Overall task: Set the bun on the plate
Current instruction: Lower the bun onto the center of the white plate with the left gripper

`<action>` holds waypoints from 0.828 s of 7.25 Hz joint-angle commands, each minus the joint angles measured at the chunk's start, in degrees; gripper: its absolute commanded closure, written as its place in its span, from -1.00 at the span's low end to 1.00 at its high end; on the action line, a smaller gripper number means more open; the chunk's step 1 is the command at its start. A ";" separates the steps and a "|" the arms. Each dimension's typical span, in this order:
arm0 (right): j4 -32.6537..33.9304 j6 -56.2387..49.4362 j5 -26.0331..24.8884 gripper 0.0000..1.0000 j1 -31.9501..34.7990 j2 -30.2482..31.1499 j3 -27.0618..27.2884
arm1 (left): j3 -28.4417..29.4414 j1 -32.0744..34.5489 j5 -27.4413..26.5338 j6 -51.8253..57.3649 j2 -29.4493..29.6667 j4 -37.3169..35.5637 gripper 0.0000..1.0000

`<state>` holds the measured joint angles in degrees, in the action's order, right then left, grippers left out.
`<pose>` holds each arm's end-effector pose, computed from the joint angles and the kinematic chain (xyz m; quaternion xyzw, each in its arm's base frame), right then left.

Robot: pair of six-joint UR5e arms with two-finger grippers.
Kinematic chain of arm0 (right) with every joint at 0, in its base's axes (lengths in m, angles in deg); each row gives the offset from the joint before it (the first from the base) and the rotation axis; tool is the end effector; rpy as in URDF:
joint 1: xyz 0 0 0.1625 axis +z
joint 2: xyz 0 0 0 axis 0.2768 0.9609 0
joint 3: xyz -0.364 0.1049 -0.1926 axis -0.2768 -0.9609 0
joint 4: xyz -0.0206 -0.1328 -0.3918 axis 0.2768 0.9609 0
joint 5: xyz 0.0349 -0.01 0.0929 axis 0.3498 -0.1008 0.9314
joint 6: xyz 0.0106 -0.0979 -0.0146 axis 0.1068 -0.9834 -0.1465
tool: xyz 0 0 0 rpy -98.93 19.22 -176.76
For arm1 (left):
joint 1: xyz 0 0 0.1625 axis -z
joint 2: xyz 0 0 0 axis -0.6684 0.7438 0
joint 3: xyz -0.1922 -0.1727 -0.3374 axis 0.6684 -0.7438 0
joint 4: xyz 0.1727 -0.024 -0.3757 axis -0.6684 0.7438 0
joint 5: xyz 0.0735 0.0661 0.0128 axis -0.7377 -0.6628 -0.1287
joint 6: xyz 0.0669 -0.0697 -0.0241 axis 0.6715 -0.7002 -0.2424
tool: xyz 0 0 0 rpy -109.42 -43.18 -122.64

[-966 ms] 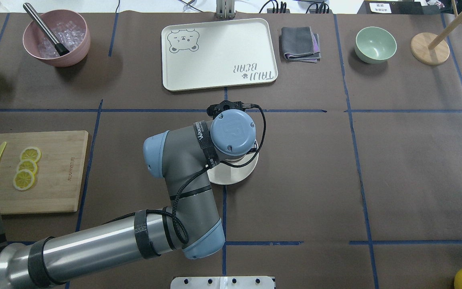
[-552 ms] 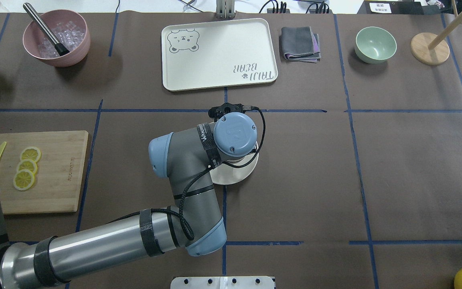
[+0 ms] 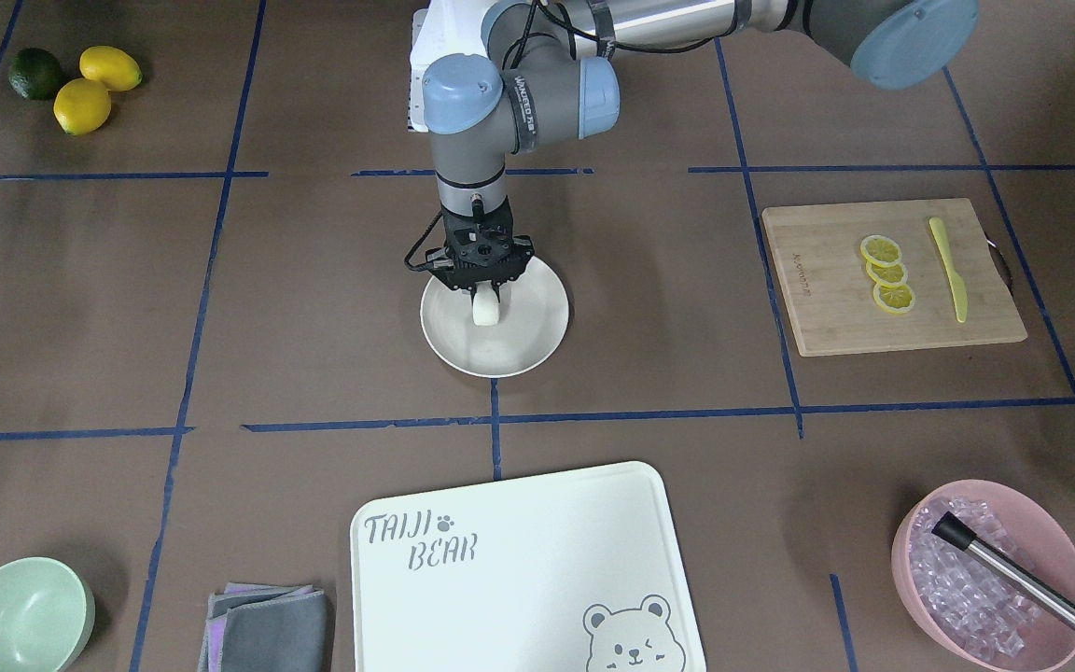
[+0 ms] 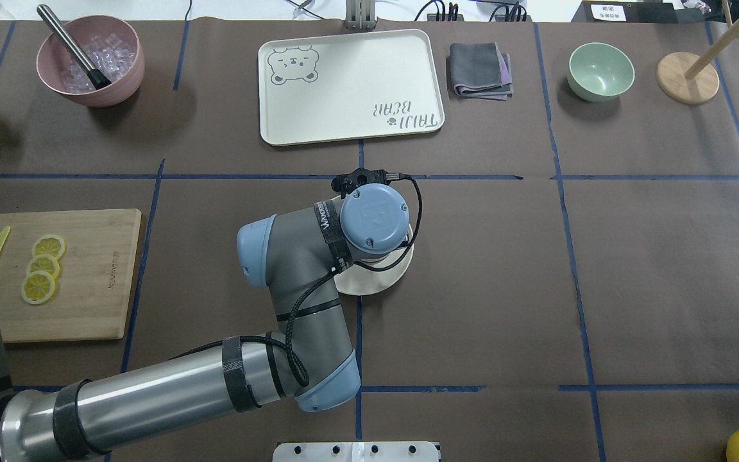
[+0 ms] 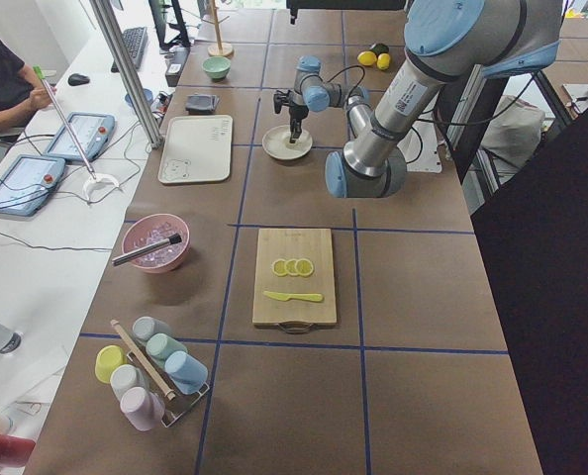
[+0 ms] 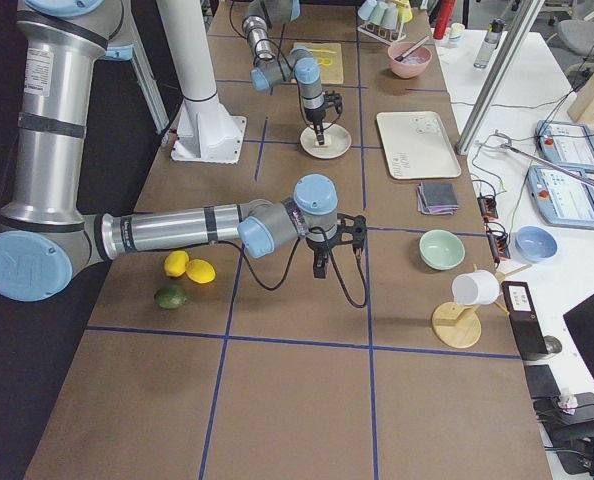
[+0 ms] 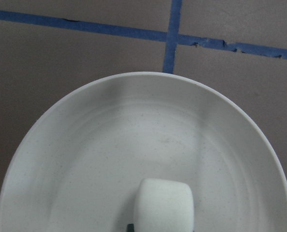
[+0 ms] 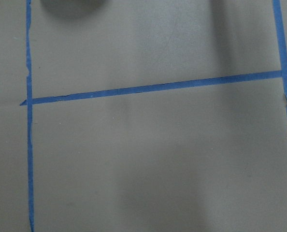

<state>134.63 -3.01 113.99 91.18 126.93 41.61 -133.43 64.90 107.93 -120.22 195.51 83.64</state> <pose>-0.0542 -0.4358 0.5430 0.0358 -0.4513 0.0646 0.8893 0.6597 -0.4170 0.1539 0.0708 0.3787 -0.1131 0.9159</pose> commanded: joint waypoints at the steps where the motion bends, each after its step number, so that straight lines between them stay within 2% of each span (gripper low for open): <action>1: 0.00 0.00 0.00 -1.00 -0.05 0.04 0.00 | -0.03 -0.02 0.00 0.60 -0.13 0.00 -0.99; 4: 0.09 0.00 -0.09 -1.00 -0.14 -0.05 -0.35 | -0.99 0.06 0.00 0.77 -0.48 -0.35 -1.00; 5: 0.09 0.00 -0.26 -1.00 -0.14 -0.22 -0.44 | -4.57 0.33 0.09 0.78 -1.27 -1.13 -1.00; 6: 0.09 0.00 -0.35 -1.00 -0.14 -0.31 -0.53 | -14.18 0.94 0.26 2.26 -6.49 -3.32 -0.99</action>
<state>134.72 -3.01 113.76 91.06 126.75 41.20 -139.37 65.31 108.04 -119.07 193.10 82.21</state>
